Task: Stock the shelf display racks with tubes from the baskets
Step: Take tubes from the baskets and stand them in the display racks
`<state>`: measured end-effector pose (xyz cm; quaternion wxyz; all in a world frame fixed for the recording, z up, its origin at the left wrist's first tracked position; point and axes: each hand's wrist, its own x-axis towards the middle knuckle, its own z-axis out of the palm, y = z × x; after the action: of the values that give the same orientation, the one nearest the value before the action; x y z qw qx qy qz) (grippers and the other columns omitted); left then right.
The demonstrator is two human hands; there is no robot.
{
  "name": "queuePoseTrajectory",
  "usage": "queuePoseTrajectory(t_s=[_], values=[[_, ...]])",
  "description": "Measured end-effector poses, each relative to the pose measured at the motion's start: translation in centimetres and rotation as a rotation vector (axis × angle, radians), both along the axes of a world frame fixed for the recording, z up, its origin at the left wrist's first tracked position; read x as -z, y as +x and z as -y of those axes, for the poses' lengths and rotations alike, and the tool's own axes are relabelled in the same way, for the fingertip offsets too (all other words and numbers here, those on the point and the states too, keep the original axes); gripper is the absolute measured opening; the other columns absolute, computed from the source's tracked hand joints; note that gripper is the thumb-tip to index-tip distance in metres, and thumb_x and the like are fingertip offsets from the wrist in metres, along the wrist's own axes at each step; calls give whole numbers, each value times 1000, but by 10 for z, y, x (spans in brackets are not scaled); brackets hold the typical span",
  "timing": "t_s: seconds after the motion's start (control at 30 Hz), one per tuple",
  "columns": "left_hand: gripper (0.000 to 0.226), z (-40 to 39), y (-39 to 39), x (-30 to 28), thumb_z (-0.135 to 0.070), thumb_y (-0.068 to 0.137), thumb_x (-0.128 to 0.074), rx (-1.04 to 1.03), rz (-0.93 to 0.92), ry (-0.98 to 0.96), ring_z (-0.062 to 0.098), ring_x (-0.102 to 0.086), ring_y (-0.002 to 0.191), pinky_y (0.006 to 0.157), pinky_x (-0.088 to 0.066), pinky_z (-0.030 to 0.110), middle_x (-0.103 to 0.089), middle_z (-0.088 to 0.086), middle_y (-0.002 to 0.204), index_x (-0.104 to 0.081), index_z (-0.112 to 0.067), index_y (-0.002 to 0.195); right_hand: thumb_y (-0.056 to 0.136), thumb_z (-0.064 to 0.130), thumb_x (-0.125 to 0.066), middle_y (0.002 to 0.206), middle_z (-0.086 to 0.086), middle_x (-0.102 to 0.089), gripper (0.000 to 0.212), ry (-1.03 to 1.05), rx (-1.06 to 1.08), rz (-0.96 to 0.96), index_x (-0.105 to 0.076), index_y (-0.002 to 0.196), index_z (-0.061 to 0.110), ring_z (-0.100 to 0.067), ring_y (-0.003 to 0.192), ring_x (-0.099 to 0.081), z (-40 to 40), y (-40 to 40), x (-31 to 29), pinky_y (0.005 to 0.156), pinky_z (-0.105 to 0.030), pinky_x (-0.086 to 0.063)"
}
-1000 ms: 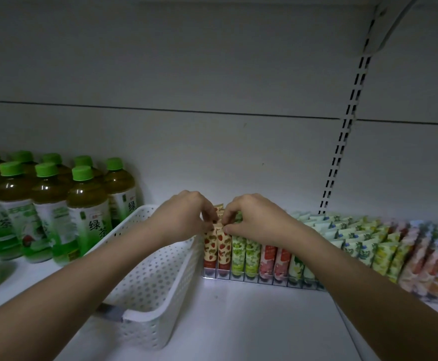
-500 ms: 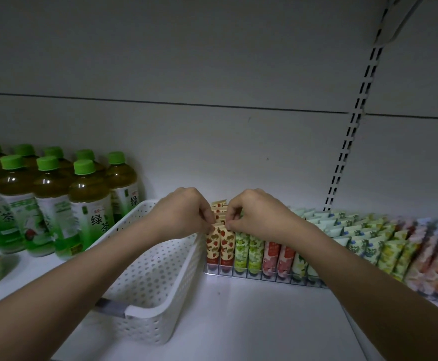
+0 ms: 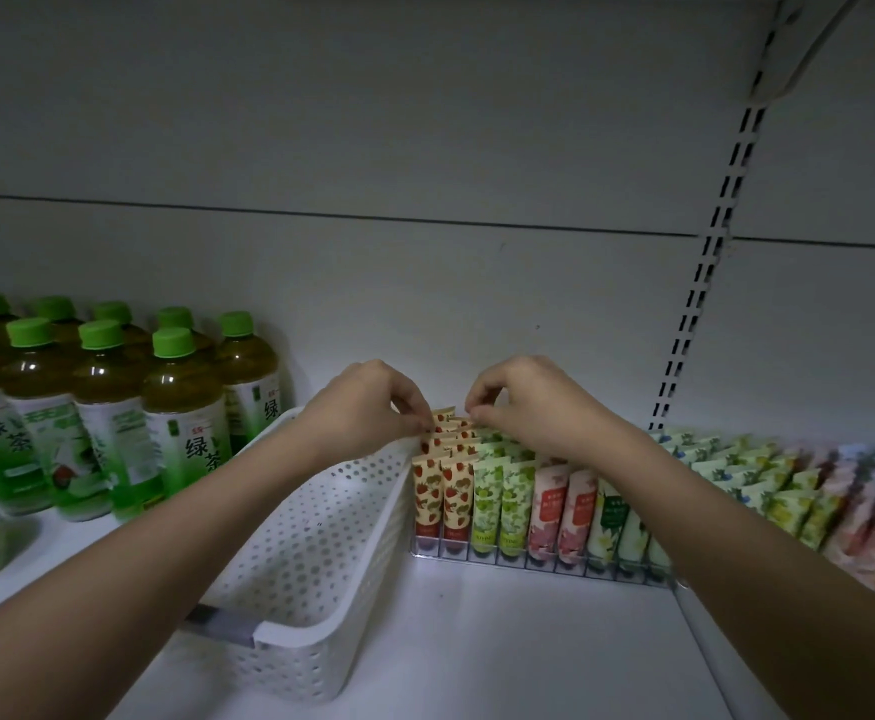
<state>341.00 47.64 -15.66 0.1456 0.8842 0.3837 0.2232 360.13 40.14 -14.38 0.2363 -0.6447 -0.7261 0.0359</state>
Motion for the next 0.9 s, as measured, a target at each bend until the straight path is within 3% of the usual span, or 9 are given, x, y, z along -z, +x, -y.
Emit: queuePoseTrajectory(t_s=[0.07, 0.2, 0.47, 0.6, 0.9], values=[[8, -4, 2, 0, -29, 84, -73, 10, -33, -2, -11, -58, 71, 64, -45, 12, -71, -18, 89, -77, -30, 91, 89, 23, -68, 92, 12, -70, 8, -36, -11, 43, -75, 92, 23, -5, 85, -64, -3, 1, 0, 78, -29, -55], [9, -7, 8, 3, -26, 83, -75, 17, -77, -15, -7, -60, 76, 76, -52, 20, -71, -17, 89, -77, -30, 91, 86, 24, -72, 88, 11, -71, 5, -86, -31, 89, -76, 89, 22, -3, 79, -64, -9, -2, 4, 77, -31, -56], [7, -6, 15, 7, -23, 82, -75, 51, -112, 2, -6, -62, 72, 73, -48, 16, -68, -19, 76, -78, -26, 87, 87, 20, -70, 81, 13, -67, 6, -110, -58, 97, -76, 86, 22, -6, 81, -64, -12, -6, 8, 75, -30, -54], [8, -7, 13, 8, -22, 82, -75, 69, -110, 4, -5, -63, 74, 70, -45, 12, -71, -18, 79, -79, -27, 86, 86, 20, -70, 80, 15, -66, 7, -118, -58, 106, -76, 86, 23, -6, 81, -64, -13, -7, 8, 77, -32, -56], [9, -7, 10, 7, -22, 81, -75, 84, -93, -20, -6, -64, 74, 70, -48, 12, -70, -21, 74, -79, -29, 85, 89, 23, -69, 95, 10, -71, 7, -140, -79, 126, -75, 91, 27, -10, 88, -64, -13, -6, 9, 82, -40, -55]])
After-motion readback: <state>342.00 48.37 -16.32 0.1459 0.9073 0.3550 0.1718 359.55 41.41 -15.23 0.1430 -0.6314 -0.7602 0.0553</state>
